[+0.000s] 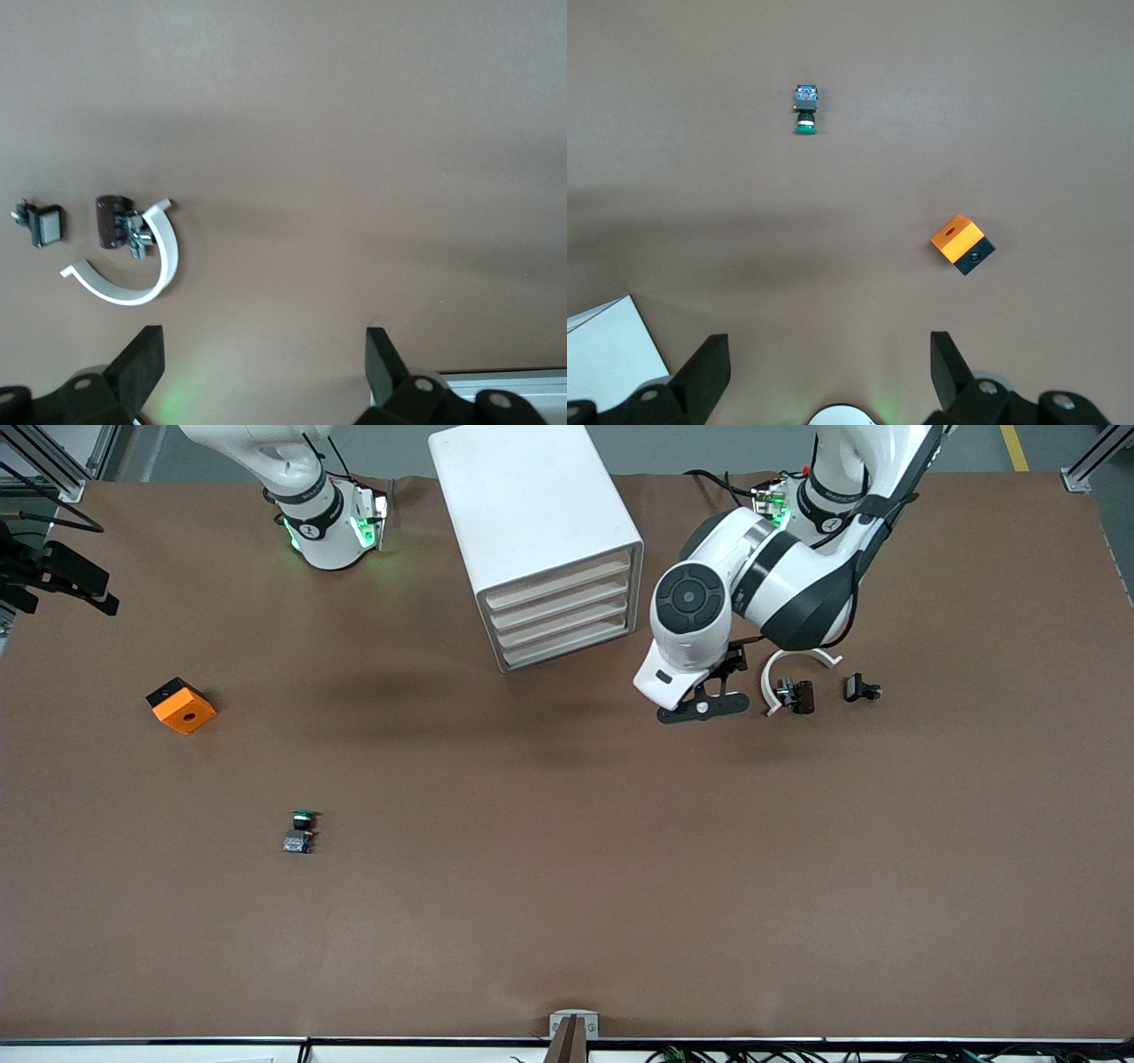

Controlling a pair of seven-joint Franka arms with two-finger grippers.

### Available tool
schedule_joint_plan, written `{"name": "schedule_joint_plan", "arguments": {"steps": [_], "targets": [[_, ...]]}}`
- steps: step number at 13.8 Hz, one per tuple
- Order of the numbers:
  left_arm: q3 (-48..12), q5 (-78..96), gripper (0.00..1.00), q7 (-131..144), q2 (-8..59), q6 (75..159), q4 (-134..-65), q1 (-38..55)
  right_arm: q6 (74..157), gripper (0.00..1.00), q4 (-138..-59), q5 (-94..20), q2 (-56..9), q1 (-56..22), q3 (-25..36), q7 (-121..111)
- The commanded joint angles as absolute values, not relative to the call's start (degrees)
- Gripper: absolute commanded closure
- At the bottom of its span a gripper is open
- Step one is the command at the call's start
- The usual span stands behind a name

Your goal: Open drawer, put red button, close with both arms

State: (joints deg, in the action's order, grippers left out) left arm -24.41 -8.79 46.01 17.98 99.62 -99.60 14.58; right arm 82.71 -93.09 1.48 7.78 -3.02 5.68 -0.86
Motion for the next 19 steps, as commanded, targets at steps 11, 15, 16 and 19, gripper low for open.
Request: {"name": "schedule_joint_plan", "arguments": {"steps": [11, 15, 16, 19], "targets": [[-25.1, 1.1, 0.00, 16.6, -2.6, 93.8, -105.6, -10.1, 82.1, 0.00, -94.1, 0.4, 9.0, -2.9, 6.2, 0.3], [-25.0, 2.3, 0.00, 9.9, -5.8, 93.0, -106.7, -15.9, 81.7, 0.00, -94.1, 0.3, 8.8, -3.1, 6.0, 0.3], [-25.0, 2.8, 0.00, 8.5, -6.2, 92.8, -106.7, -17.1, 81.7, 0.00, -94.2, 0.3, 8.8, -3.1, 6.0, 0.3], [-24.3, 3.1, 0.00, 6.6, -6.2, 93.2, -106.6, -17.6, 81.6, 0.00, -94.2, 0.3, 8.8, -3.1, 6.0, 0.3]]}}
